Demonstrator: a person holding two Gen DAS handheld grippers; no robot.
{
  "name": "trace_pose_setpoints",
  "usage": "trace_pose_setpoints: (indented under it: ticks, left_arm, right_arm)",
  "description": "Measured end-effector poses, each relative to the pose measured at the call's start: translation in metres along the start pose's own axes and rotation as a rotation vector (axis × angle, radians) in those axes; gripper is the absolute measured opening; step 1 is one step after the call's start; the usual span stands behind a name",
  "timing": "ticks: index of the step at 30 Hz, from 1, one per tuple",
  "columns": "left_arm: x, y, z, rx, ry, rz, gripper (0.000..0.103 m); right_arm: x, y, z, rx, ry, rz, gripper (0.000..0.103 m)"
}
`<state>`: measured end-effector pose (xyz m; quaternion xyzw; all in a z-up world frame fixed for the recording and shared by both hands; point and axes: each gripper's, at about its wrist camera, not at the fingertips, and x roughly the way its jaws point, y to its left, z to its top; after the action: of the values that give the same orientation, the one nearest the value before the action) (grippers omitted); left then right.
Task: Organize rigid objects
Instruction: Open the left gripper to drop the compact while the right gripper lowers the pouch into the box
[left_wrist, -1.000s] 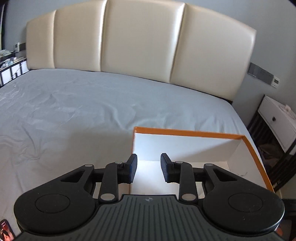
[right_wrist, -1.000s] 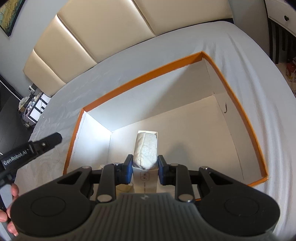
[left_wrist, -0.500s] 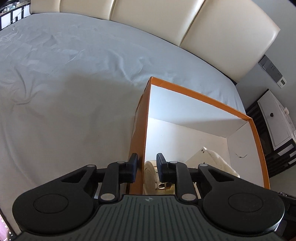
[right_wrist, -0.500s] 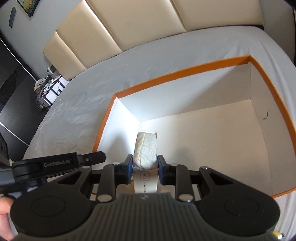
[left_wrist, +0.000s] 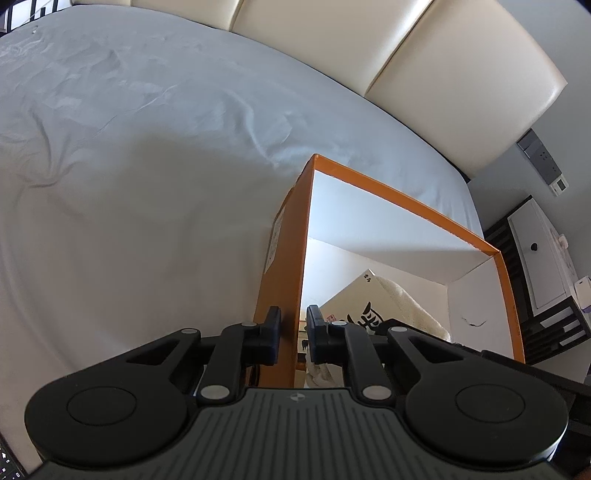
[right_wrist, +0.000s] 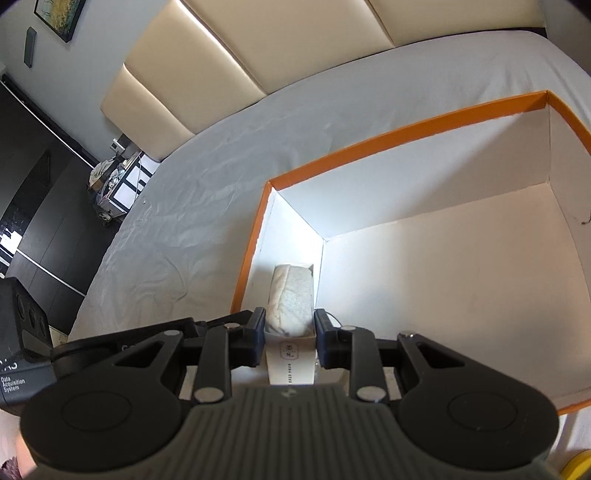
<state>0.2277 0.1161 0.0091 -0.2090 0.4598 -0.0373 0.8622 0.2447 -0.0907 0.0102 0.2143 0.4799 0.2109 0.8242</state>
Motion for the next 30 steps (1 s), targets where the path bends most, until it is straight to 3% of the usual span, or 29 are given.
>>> trace_pose_setpoints:
  ticks: [4,13,19,24,30]
  left_arm:
    - [0.001,0.001,0.0,0.0,0.0,-0.006,0.016]
    - [0.0,0.003,0.0,-0.001,-0.001,-0.02,0.015]
    - [0.002,0.003,0.001,0.002,0.004,-0.014,0.015]
    - [0.003,0.002,0.001,0.006,0.002,-0.013,0.014]
    - [0.002,0.002,0.001,0.004,0.004,-0.015,0.014]
  right_arm:
    - [0.005,0.003,0.002,-0.018,-0.006,-0.016,0.026]
    - [0.021,-0.024,0.011,0.025,0.029,-0.201,0.026]
    - [0.035,-0.045,0.015,0.147,0.169,-0.156,0.026]
    - [0.031,-0.04,0.015,0.081,0.214,-0.244,0.035]
    - [0.025,-0.032,0.017,-0.101,0.269,-0.351,0.037]
